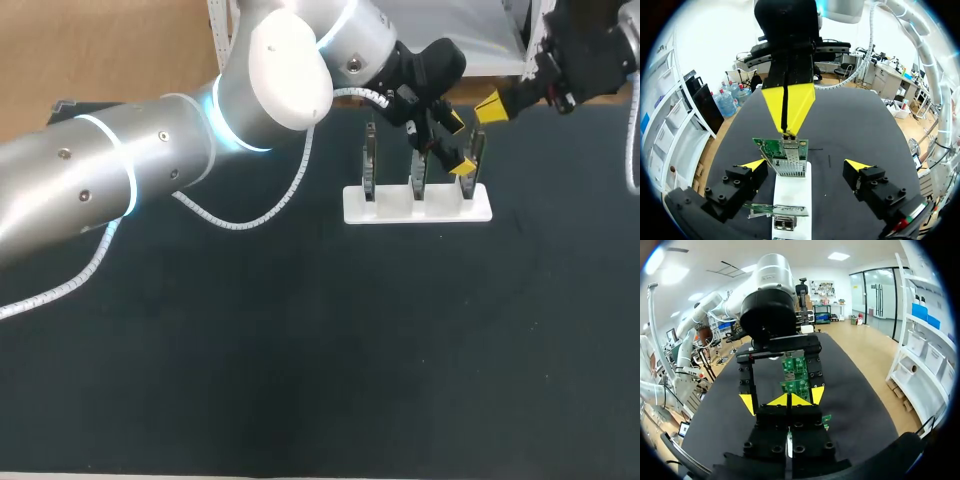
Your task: Pick up the optical module with the left hand, and insert it into the network port with the right hand.
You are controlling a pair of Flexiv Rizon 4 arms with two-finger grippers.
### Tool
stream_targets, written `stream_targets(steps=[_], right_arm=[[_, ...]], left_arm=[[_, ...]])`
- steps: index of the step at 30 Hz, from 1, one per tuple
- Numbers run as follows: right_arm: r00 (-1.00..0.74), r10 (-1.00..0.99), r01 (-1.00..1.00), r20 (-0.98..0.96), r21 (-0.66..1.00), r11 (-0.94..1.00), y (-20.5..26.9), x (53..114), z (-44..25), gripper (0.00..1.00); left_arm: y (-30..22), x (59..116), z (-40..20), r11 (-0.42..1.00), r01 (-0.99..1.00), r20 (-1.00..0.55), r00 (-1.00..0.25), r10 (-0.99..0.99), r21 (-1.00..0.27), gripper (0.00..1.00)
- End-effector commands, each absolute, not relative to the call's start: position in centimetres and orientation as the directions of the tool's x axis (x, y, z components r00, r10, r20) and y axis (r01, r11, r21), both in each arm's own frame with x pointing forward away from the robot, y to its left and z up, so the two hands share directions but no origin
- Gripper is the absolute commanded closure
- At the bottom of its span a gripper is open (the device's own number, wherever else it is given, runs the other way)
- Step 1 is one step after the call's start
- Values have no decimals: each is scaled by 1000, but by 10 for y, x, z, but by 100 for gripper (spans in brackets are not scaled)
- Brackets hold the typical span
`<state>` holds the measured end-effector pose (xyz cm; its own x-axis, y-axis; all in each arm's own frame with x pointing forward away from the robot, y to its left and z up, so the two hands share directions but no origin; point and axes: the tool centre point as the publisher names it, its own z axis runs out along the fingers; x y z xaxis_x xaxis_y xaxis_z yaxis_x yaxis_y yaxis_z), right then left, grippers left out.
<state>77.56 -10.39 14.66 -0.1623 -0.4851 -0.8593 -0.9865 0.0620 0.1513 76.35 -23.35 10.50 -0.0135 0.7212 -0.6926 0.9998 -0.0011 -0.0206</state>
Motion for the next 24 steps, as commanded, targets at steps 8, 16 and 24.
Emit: stream_targets(steps=[8,16,24], right_arm=[[-183,-485,-982,-855,181,51,-103,778,135,100],[-197,-471,-980,-860,189,64,-104,775,126,100],[-187,-461,-982,-868,168,80,-107,776,132,100]], left_arm=[[-235,765,105,-2,1000,-689,-15,725,-24,0],[-235,765,105,-2,1000,-689,-15,725,-24,0],[-235,765,105,-2,1000,-689,-15,725,-24,0]])
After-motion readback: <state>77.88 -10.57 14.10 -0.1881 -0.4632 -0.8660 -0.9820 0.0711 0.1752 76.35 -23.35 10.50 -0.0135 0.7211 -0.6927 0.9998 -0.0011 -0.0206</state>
